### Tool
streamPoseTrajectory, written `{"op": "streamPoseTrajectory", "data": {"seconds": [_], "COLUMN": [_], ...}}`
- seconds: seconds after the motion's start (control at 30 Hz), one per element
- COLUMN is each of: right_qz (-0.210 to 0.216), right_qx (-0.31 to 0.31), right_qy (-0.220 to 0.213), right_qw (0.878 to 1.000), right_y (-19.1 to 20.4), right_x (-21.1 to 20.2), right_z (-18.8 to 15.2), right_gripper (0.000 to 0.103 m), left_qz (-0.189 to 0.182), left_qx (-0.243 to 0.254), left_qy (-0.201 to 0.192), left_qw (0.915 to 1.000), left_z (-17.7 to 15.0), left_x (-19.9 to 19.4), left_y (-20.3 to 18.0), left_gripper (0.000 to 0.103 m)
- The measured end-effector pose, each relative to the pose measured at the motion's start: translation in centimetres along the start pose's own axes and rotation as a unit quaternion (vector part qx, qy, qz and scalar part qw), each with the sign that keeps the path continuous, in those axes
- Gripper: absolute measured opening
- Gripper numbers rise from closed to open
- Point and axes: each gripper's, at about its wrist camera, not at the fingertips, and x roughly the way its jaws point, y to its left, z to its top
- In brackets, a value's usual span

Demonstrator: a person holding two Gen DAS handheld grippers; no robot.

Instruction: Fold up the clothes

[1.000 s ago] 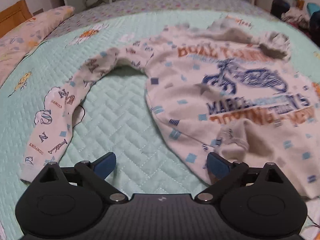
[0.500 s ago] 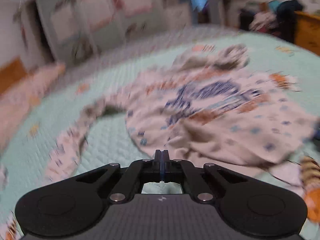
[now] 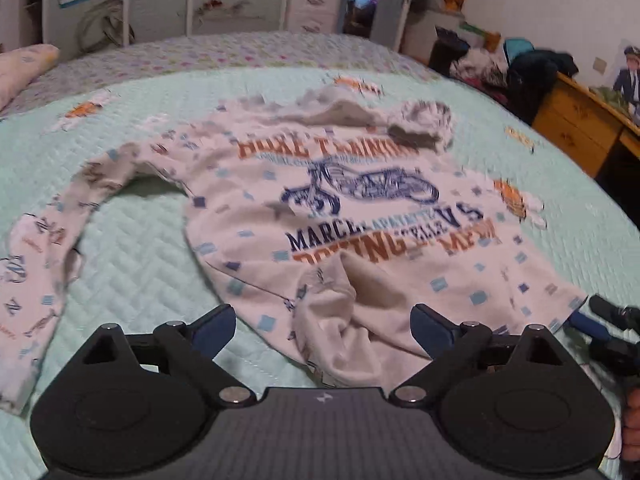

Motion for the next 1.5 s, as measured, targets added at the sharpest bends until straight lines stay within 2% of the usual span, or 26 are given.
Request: {"op": "streamPoseTrajectory", "data": {"seconds": [0.03, 0.1, 0.17, 0.23, 0.27, 0.33, 0.37, 0.4, 0.47, 0.57, 0.6, 0.7, 0.83, 0.9, 0.97, 1.03, 1.1, 1.17, 1.27, 1.33, 1.4, 1.5], "right_qz": [0.001, 0.002, 0.004, 0.005, 0.006, 0.007, 0.008, 0.008, 0.01, 0.011, 0.012, 0.014, 0.019, 0.022, 0.022, 0.022, 0.023, 0.023, 0.023, 0.023, 0.024, 0.025], "right_qx": [0.0, 0.001, 0.001, 0.001, 0.001, 0.002, 0.002, 0.002, 0.003, 0.003, 0.003, 0.003, 0.003, 0.004, 0.003, 0.003, 0.004, 0.004, 0.002, 0.002, 0.001, 0.0], "right_qy": [0.0, -0.001, -0.001, -0.001, -0.002, -0.002, -0.002, -0.002, -0.002, -0.003, -0.003, -0.004, -0.005, -0.006, -0.006, -0.006, -0.006, -0.006, -0.007, -0.008, -0.008, -0.009], "right_qw": [1.0, 1.0, 1.0, 1.0, 1.0, 1.0, 1.0, 1.0, 1.0, 1.0, 1.0, 1.0, 1.0, 1.0, 1.0, 1.0, 1.0, 1.0, 1.0, 1.0, 1.0, 1.0], "right_y": [0.0, 0.0, 0.1, 0.1, 0.1, 0.1, 0.1, 0.1, 0.1, 0.1, 0.1, 0.1, 0.2, 0.3, 0.3, 0.3, 0.4, 0.4, 0.4, 0.5, 0.5, 0.6], "right_x": [0.0, 0.0, 0.0, 0.0, 0.0, -0.1, -0.1, -0.1, -0.2, -0.2, -0.2, -0.2, -0.2, -0.1, -0.1, -0.1, -0.2, -0.1, 0.0, 0.1, 0.2, 0.4], "right_z": [0.0, 0.0, 0.0, 0.0, 0.0, 0.0, 0.0, 0.0, 0.1, 0.1, 0.1, 0.1, 0.0, 0.0, 0.0, 0.1, 0.1, 0.1, 0.1, 0.1, 0.1, 0.2], "right_gripper": [0.031, 0.031, 0.032, 0.032, 0.033, 0.033, 0.033, 0.033, 0.034, 0.034, 0.034, 0.035, 0.037, 0.037, 0.037, 0.038, 0.038, 0.038, 0.038, 0.038, 0.038, 0.038], "left_qz": [-0.005, -0.033, -0.049, -0.033, -0.025, 0.004, 0.03, 0.058, 0.11, 0.146, 0.147, 0.143, 0.144, 0.132, 0.104, 0.057, 0.008, -0.048, -0.049, -0.056, -0.086, -0.134], "left_qx": [0.0, -0.002, 0.001, 0.01, 0.011, 0.018, 0.035, 0.064, 0.129, 0.196, 0.208, 0.199, 0.129, 0.151, 0.182, 0.186, 0.183, 0.187, 0.207, 0.204, 0.181, 0.178], "left_qy": [0.009, 0.027, 0.04, 0.036, 0.032, 0.016, 0.008, -0.003, -0.029, -0.066, -0.073, -0.07, -0.069, -0.062, -0.034, -0.009, 0.013, 0.034, 0.044, 0.047, 0.059, 0.085], "left_qw": [0.9999, 0.9991, 0.998, 0.9988, 0.9991, 0.9997, 0.9989, 0.9963, 0.9851, 0.9674, 0.9642, 0.9671, 0.9787, 0.9778, 0.9772, 0.9809, 0.9831, 0.9806, 0.976, 0.9762, 0.9779, 0.9711], "left_z": [0.0, -0.2, -0.6, -1.1, -1.4, -2.1, -2.6, -2.9, -4.3, -6.7, -7.7, -8.3, -6.2, -5.0, -3.5, -2.4, -1.5, -1.2, -0.7, 0.0, 0.9, 1.3], "left_x": [0.6, 1.7, 2.4, 2.3, 2.0, 0.6, -0.3, -1.4, -3.8, -7.4, -8.3, -9.1, -8.3, -7.2, -5.7, -4.7, -4.0, -3.4, -2.2, -1.5, -0.8, 0.3], "left_y": [-0.1, -0.2, -0.7, -1.3, -1.5, -2.2, -2.9, -3.8, -6.4, -10.0, -10.9, -10.8, -6.9, -6.1, -5.3, -4.0, -2.8, -2.2, -1.8, -1.1, -0.1, -0.2], "left_gripper": [0.091, 0.071, 0.025, 0.01, 0.005, 0.005, 0.003, 0.003, 0.001, 0.001, 0.001, 0.002, 0.016, 0.02, 0.042, 0.045, 0.052, 0.078, 0.077, 0.077, 0.077, 0.07]}}
